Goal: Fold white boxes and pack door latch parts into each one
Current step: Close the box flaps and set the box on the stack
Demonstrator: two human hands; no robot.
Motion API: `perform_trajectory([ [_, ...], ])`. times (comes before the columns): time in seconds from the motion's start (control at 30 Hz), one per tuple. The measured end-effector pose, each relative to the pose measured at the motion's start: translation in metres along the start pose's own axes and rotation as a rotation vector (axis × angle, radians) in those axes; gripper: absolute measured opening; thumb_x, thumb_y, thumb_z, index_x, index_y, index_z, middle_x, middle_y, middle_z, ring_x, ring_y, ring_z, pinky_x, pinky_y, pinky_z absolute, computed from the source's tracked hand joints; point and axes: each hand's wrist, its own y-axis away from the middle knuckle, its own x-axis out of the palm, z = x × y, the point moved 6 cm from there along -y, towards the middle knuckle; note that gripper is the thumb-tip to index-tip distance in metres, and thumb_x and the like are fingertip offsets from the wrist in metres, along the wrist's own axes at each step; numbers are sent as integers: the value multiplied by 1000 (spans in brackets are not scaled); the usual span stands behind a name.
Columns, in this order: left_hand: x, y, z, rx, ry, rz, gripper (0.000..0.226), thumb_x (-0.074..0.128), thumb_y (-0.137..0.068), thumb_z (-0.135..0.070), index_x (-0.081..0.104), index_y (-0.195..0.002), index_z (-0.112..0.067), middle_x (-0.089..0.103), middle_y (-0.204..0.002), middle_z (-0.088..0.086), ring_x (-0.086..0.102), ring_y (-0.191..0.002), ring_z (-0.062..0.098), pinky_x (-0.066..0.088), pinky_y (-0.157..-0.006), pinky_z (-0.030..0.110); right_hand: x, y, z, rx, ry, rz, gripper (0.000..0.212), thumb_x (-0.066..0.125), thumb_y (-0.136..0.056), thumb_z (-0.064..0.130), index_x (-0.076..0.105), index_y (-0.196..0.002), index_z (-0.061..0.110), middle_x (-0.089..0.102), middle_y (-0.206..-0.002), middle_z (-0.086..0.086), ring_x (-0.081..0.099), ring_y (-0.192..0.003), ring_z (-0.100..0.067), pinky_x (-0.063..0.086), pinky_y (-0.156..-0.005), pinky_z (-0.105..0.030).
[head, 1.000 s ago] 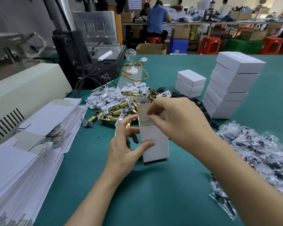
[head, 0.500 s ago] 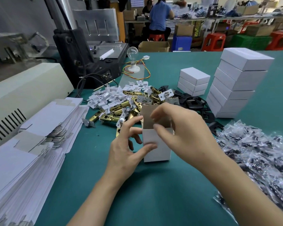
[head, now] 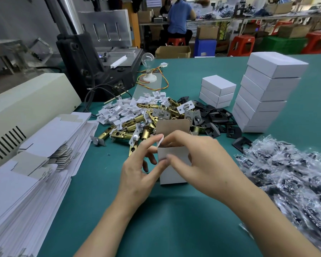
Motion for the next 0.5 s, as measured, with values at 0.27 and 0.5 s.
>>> perform_trajectory([
  [0.27, 0, 0, -1, -67, 34, -2, 30, 64, -91, -52, 58, -120, -55, 64, -93, -16, 58, -81, 16, 47, -61, 31, -5, 23, -45, 171, -267, -418, 30, 79, -89, 23, 68, -116, 27, 59, -108, 12, 63, -75, -16, 47, -63, -23],
  [0.5, -1, -2, -9, -55, -13, -57, 18, 49, -103, -51, 64, -112, -46, 68, -107, -12, 64, -102, 23, 53, -82, 38, 4, 21, -45, 167, -384, -366, 10, 70, -92, 31, 74, -101, 31, 58, -107, 12, 64, -85, -17, 51, -61, -27],
])
